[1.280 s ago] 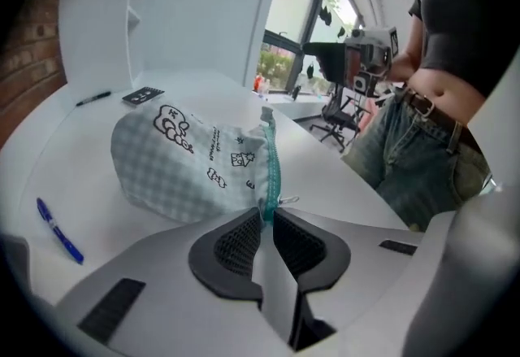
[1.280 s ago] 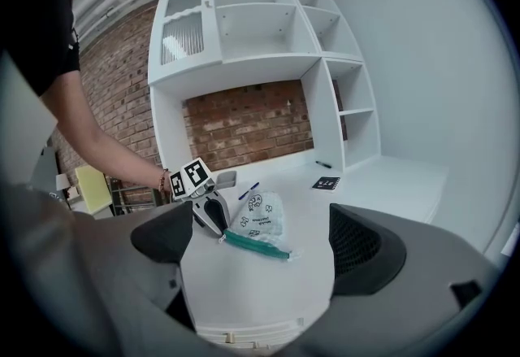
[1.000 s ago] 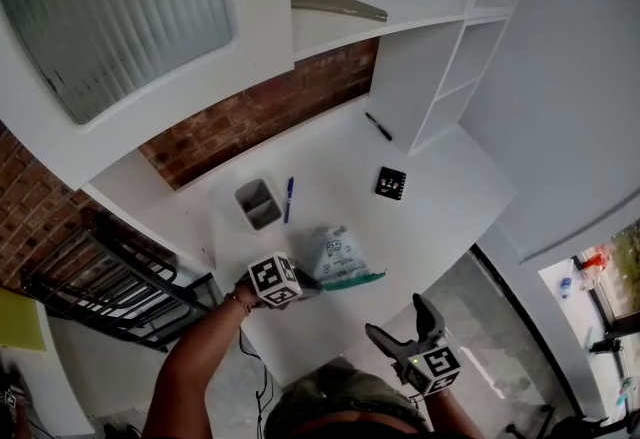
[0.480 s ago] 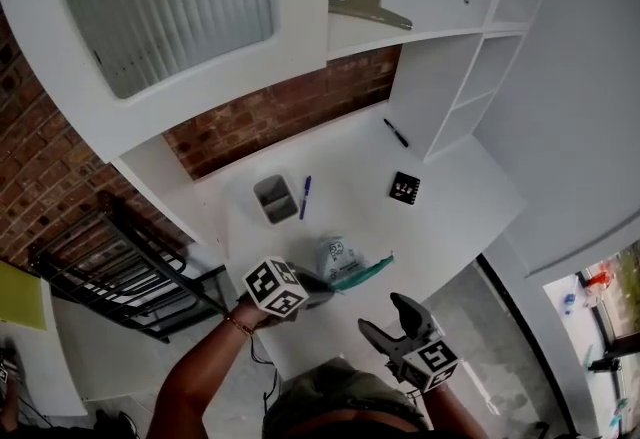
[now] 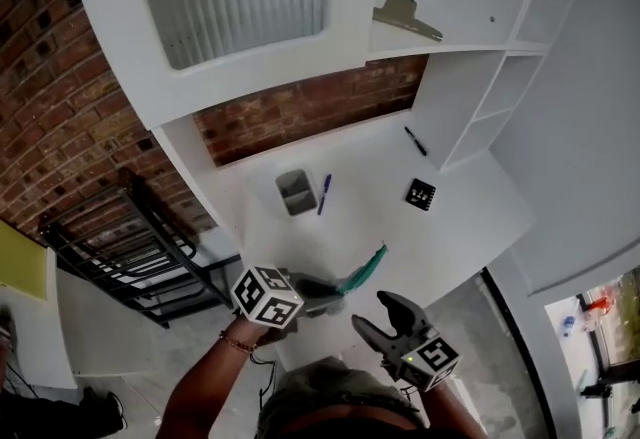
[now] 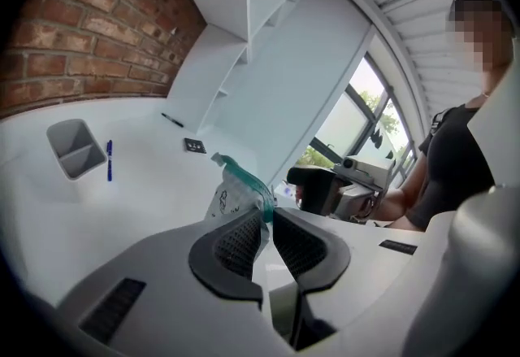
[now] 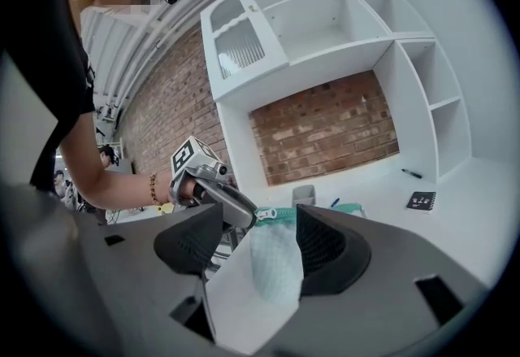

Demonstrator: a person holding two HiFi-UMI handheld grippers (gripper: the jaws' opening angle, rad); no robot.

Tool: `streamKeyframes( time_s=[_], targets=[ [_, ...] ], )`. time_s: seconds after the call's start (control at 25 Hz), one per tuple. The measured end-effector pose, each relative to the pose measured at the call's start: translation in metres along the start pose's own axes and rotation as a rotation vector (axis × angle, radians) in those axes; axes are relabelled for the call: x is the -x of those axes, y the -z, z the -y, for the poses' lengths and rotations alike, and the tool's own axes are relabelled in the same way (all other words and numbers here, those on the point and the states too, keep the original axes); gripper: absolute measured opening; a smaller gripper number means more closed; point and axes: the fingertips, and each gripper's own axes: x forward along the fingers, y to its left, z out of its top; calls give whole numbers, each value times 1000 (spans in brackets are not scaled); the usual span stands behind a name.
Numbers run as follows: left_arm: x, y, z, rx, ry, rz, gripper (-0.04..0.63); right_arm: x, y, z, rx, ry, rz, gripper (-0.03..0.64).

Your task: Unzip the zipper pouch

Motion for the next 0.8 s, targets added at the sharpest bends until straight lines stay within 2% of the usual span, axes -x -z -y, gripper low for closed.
streamKeyframes(
  time_s=[0.24,0.36,0.56,0.68,0.8],
  targets=[
    [20,4,40,62,22,123,48,-2,-24,-28,29,-128,18,276],
    [29,3,57,84,22,193,48,-3,-30,-38,8,-165,37,276],
    [44,0,76,110,-8,314,48,-5,-36,-55,-52,-229,65,272],
    [49,0,83,129,-28,359,48,-5,-40,-65,-32,-256,68,266],
    [54,1,85,141,-64,384,48,-4,-43,-77,1,-285,72,214]
  ],
)
